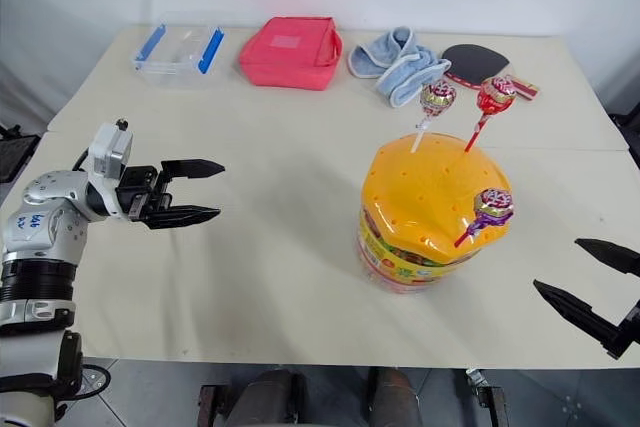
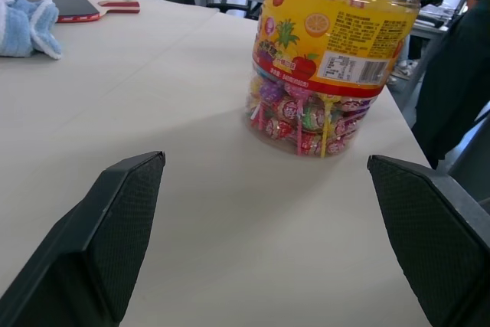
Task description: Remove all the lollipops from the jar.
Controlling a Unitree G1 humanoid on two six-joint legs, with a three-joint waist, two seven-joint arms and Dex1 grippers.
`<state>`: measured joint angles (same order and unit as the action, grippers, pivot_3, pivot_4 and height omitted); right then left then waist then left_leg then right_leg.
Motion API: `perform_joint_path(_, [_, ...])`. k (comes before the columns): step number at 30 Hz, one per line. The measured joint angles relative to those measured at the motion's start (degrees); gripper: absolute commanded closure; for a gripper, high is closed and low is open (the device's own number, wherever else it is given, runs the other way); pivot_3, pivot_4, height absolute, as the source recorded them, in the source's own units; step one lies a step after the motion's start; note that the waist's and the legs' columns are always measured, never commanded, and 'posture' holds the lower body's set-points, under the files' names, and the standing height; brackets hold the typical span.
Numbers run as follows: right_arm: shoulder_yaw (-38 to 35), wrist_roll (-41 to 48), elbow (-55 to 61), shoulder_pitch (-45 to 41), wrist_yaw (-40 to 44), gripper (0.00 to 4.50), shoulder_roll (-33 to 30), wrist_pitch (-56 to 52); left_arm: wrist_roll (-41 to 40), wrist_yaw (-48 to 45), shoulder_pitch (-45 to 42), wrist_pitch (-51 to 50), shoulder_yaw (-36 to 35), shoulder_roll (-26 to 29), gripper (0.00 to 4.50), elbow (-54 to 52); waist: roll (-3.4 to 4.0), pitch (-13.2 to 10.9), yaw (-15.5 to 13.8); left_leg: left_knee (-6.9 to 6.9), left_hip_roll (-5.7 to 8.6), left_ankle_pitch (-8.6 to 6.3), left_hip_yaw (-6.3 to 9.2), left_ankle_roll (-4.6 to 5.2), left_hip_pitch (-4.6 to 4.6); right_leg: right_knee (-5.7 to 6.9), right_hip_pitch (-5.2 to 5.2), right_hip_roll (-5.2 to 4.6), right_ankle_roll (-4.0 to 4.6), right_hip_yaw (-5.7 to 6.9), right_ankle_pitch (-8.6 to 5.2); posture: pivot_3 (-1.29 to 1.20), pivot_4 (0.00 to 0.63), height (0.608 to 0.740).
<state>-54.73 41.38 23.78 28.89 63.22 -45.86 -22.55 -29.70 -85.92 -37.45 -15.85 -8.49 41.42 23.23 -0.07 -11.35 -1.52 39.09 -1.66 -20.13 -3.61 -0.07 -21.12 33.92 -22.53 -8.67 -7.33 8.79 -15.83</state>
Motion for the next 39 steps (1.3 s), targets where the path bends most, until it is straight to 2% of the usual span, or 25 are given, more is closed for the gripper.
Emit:
perform_joint_path(7, [-0.02, -0.28, 0.00, -0.90, -2.13, 0.02, 0.71, 0.07, 0.60, 0.89, -0.55, -0.09, 0.61, -0.15, 0.00, -0.10, 0.00, 0.00, -0.09, 0.03, 0.00, 0.00, -0.02, 0.00, 0.00, 0.03, 0.00, 0.00, 0.00, -0.02, 0.00, 0.00, 0.150, 0.740])
perform_joint_path(13, [-0.48, 0.50, 2.06, 0.14, -4.24, 0.02, 3.02, -0.03, 0.58, 1.86, -7.69, -3.61, 1.86, -1.49, 0.00, -0.29, -0.01, 0.01, -0.43, 0.12, 0.01, 0.00, -0.02, 0.00, -0.02, 0.11, 0.00, 0.00, 0.00, -0.02, 0.01, 0.00, 0.150, 0.740])
perform_joint_path(21, [-4.57, 5.25, 7.89, 1.14, -7.53, 0.02, 3.40, -2.13, 0.83, -0.08, -23.01, -1.15, 7.58, -11.17, 0.00, 3.59, -0.03, 0.01, -0.78, 0.18, 0.02, 0.01, -0.09, 0.02, 0.00, 0.13, -0.01, 0.02, -0.01, -0.11, 0.03, 0.00, 0.150, 0.740])
perform_joint_path(33, [-9.68, 13.92, 16.78, 3.33, -14.43, 0.02, 4.88, -3.83, 3.35, -0.14, -41.07, 5.41, 11.79, -28.03, 0.00, 24.38, -0.08, -0.01, -1.44, 0.19, 0.03, -0.03, -0.15, 0.09, -0.07, 0.08, -0.07, 0.03, -0.02, -0.14, 0.04, 0.00, 0.150, 0.740])
perform_joint_path(39, [-11.01, 14.41, 20.12, 7.97, -16.77, 0.02, 10.90, -2.57, 3.80, -0.14, -46.68, 4.55, 11.69, -32.67, 0.00, 29.63, -0.08, -0.01, -1.63, 0.20, 0.06, -0.07, -0.22, 0.18, -0.10, 0.04, -0.09, 0.03, -0.06, -0.18, 0.06, 0.00, 0.150, 0.740])
